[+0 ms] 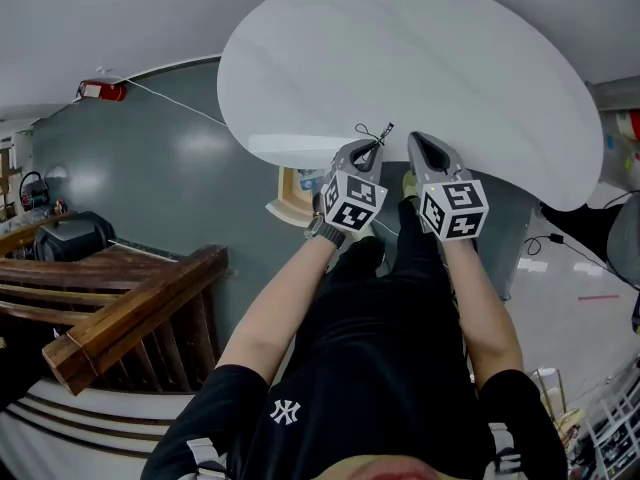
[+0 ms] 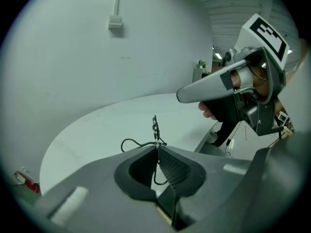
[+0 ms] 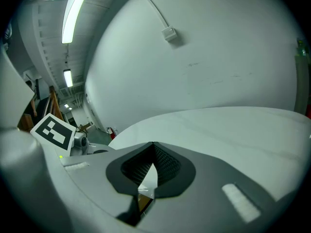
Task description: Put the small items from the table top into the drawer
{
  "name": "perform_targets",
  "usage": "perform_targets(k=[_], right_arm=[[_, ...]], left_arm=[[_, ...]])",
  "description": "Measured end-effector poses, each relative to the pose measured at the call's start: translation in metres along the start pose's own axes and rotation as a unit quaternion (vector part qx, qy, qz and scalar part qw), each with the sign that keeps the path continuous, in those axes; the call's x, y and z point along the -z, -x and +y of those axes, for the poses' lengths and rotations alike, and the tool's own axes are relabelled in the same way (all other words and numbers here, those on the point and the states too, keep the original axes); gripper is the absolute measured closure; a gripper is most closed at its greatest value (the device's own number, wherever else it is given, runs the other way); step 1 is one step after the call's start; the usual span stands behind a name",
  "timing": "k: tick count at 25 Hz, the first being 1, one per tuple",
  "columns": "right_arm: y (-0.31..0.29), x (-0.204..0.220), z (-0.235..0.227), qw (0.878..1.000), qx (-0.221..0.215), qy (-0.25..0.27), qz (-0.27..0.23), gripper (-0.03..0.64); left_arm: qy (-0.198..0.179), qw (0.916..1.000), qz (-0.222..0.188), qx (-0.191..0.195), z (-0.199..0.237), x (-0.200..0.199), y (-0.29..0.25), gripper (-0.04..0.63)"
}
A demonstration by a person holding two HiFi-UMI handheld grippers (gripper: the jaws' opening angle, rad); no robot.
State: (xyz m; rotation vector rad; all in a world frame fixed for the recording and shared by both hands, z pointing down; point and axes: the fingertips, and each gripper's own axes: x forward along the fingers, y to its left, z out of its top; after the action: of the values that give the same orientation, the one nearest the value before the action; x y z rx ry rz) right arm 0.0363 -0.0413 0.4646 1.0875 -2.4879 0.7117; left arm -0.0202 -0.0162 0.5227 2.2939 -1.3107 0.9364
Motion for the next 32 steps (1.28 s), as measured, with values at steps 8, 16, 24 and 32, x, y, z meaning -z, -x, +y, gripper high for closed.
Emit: perform_targets(k=[8, 16, 24, 32], right_arm=[[-0.022, 0.019, 0.057, 0.999, -0.040, 0.018, 0.016, 0.595], [-0.036, 0.039, 0.099, 0.997, -0.068, 0.031, 0.030, 0.595], [-0.043, 0.064, 0.123, 0.995, -0.084, 0.038, 0.047, 0.595], [-0.046, 0.072, 0.128, 0.994, -0.086, 0.046, 0.052, 0.595]], left_arm=[[0.030, 0.9989, 0.019, -0.032, 0.023, 0.059, 0.036, 0.580], [0.054, 0.9963, 0.046, -0.048, 0.028, 0.119, 0.061, 0.580], [0.079, 0.9928, 0.070, -0.056, 0.029, 0.168, 0.070, 0.580], [0.106, 0.9882, 0.091, -0.064, 0.038, 0.198, 0.063, 0.578]])
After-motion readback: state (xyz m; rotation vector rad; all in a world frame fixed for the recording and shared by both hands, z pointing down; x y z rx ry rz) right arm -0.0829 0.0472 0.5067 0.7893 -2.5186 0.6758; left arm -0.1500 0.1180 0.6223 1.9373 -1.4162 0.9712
